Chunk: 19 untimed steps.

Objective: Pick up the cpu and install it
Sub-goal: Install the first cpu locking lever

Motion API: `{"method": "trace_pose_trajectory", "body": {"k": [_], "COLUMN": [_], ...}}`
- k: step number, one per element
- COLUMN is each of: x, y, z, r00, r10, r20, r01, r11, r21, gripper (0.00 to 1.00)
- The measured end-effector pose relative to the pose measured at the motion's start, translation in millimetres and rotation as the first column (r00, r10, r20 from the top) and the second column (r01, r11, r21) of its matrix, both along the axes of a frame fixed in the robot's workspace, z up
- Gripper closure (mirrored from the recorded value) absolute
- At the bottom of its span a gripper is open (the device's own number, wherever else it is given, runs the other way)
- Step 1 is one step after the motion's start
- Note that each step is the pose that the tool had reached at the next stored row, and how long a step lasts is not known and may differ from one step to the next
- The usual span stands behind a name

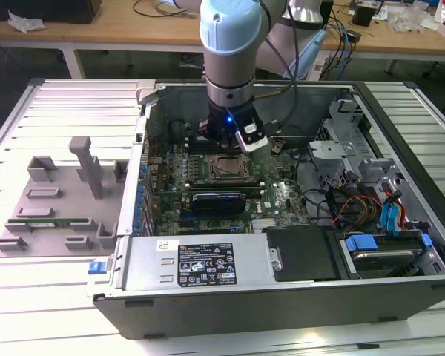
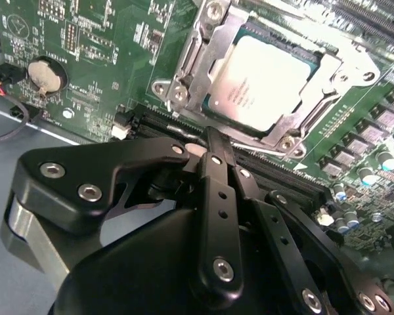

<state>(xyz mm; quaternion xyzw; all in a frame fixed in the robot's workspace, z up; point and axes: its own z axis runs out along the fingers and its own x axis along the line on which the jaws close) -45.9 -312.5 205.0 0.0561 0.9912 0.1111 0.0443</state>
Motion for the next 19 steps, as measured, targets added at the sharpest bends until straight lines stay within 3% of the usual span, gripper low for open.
{"method": "trace_pose_trajectory", "body": {"k": [1, 2, 3, 7, 13, 19], "x": [0.0, 0.0, 0.0, 0.0, -0.4, -0.4], "y": [1.8, 4.1, 6.2, 12.6, 13.0, 13.8], "z": [0.4, 0.6, 0.6, 0.6, 5.4, 5.5], "r00": [1.0000, 1.0000, 1.0000, 1.0000, 1.0000, 0.9984], "r10": [0.000, 0.000, 0.000, -0.001, -0.007, -0.056], "r20": [0.0000, -0.0001, 0.0001, 0.0000, 0.0012, 0.0010], "r01": [0.000, 0.000, 0.000, 0.001, 0.007, 0.056], "r11": [1.0000, 0.9999, 0.9996, 0.9983, 0.9982, 0.9966], "r21": [-0.0037, -0.0121, -0.0285, -0.0588, -0.0599, -0.0601], "gripper": [0.89, 0.89, 0.89, 0.89, 0.89, 0.89]}}
